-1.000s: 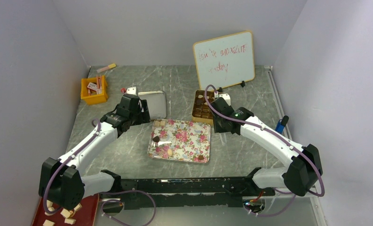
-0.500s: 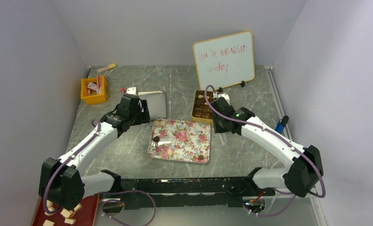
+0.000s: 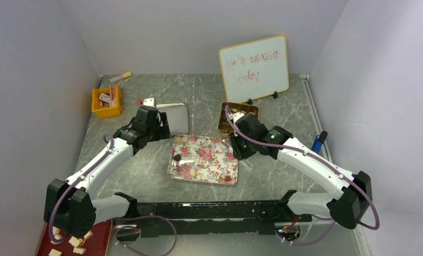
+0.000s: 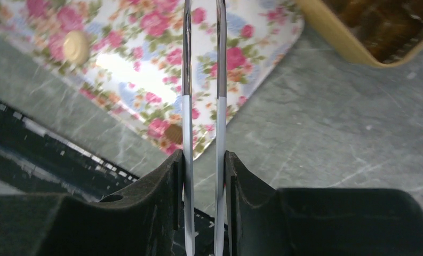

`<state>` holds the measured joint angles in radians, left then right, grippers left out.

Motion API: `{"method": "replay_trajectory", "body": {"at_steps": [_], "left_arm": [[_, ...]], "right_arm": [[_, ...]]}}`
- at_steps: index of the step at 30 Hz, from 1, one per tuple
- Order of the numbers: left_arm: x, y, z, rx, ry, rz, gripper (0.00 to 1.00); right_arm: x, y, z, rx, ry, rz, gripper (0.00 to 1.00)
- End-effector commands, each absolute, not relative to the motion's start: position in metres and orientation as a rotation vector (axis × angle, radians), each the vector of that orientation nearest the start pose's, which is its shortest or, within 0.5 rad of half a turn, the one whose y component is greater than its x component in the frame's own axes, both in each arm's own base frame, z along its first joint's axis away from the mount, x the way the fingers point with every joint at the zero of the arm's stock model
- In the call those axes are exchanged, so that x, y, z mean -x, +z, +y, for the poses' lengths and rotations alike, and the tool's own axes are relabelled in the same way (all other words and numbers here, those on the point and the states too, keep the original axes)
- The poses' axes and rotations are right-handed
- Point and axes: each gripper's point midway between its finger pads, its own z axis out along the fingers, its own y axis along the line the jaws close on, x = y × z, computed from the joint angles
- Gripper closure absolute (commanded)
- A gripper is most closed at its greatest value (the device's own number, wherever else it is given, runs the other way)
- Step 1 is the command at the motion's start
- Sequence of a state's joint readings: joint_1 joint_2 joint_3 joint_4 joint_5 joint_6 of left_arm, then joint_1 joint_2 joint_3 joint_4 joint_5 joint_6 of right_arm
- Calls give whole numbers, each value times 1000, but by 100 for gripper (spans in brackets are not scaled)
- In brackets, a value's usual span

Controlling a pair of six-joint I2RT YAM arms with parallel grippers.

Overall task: Pack the chocolate
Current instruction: Pick up the fake chocolate from the plate.

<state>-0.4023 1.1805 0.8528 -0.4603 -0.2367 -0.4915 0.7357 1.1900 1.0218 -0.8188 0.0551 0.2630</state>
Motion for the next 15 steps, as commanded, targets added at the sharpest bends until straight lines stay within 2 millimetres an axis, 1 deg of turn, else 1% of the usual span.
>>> {"method": "replay_trajectory", "body": {"at_steps": [1,4,7,11,15], "left_arm": [[-315,166,-103,243,-179,2241,17],[-314,169,-102,252,-181,2234,17],[-311,170,-100,258,-173,2233,17],[-307,172,-96,264,-164,2228,17],[-304,173,-95,271,-167,2229,17]], "right_arm": [[-187,167,225,801,485,2431,70],[-177,165,245,885,520,2409,69],[-172,160,262,943,530,2399,69],[-168,149,281,1013,531,2393,68],[-169,139,299,1063,537,2387,66]]}}
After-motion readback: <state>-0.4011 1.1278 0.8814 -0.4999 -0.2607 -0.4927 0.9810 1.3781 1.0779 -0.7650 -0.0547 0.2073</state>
